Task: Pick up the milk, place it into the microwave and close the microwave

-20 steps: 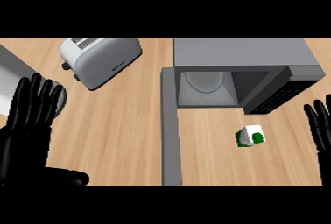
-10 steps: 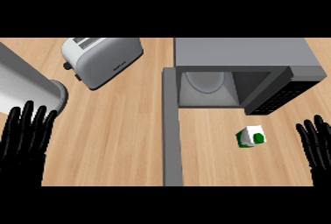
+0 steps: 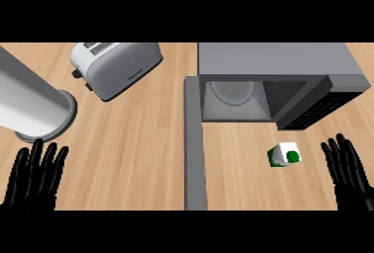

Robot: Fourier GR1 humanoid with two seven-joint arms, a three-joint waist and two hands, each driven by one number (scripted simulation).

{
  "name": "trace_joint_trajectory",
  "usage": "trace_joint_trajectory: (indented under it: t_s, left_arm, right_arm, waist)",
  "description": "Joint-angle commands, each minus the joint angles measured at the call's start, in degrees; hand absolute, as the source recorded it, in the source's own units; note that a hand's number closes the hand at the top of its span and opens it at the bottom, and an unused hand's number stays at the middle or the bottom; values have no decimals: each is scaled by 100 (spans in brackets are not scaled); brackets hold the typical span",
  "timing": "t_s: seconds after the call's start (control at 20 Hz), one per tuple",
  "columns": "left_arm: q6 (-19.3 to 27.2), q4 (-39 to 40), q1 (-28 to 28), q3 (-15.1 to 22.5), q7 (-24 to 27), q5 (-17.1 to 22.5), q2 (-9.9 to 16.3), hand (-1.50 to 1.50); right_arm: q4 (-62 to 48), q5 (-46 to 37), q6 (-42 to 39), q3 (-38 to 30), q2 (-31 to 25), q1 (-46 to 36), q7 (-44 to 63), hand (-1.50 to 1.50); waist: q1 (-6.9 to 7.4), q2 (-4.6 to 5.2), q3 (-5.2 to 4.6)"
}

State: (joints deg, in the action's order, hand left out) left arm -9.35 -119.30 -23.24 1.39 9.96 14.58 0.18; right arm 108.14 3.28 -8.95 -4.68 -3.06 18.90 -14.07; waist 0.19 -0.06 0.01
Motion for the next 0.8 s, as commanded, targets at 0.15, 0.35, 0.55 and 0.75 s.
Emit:
trace_joint_trajectory:
  t_s: [0.15, 0.35, 0.55, 0.75]
  left_arm:
    - [-124, -17, -249, 109, 197, -7, -17, -150]
    - [-304, -223, -936, 33, 694, 11, 27, -150]
    - [-707, 181, -991, -222, 993, 334, 141, -150]
    - [-383, -146, -883, 131, 528, 77, -15, -150]
  right_arm:
    - [-1088, -246, 165, -111, 146, -392, -526, -150]
    - [-1753, -380, 562, -355, 278, -650, -891, -150]
    - [-2791, -520, 673, -634, 120, -1015, -1406, -150]
    - [-3965, -301, 471, -1121, -281, -1443, -2009, -150]
  waist:
    - [-4, 2, 0]
    - [24, 0, 1]
    - [31, 4, 0]
    - [22, 10, 4]
